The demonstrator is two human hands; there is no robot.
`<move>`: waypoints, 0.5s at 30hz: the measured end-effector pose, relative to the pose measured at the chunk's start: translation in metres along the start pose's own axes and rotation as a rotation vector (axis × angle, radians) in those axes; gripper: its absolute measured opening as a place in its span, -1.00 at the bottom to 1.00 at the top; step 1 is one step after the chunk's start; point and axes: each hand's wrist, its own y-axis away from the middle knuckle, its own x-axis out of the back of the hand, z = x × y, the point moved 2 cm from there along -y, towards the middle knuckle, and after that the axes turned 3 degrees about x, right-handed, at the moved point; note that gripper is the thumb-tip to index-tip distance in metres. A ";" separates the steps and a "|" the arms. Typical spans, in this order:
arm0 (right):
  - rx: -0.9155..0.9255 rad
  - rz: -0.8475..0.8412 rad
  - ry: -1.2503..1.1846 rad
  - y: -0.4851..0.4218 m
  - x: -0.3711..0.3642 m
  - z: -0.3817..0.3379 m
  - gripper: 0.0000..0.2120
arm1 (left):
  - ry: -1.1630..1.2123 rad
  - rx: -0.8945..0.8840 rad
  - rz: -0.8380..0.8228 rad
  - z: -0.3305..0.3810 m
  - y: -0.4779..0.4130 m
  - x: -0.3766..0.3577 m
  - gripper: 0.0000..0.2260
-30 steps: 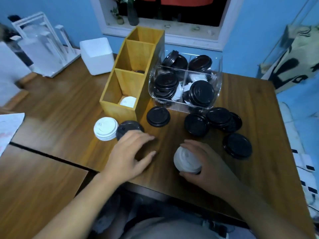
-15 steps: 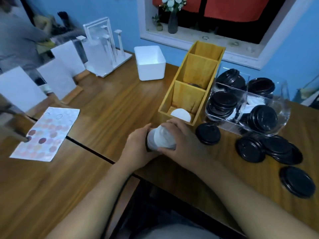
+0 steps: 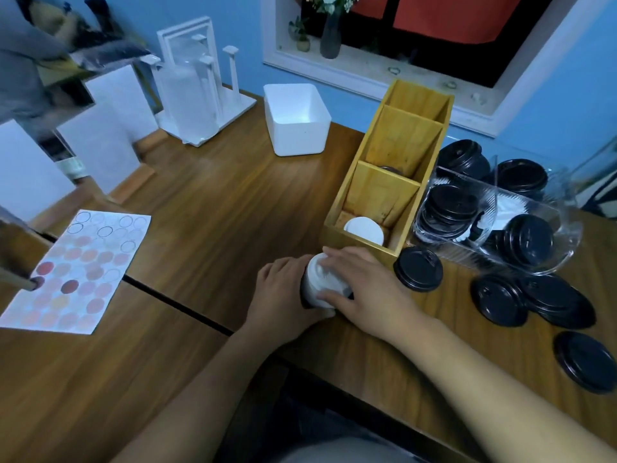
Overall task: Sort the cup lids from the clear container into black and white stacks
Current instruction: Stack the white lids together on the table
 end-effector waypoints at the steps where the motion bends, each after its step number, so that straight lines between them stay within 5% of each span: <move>1: -0.010 0.006 0.004 -0.001 0.000 -0.001 -0.53 | 0.003 -0.005 0.006 0.000 0.000 -0.001 -0.18; 15: -0.112 -0.007 0.034 0.009 0.006 -0.009 -0.43 | 0.015 -0.038 -0.063 0.008 -0.012 0.003 -0.20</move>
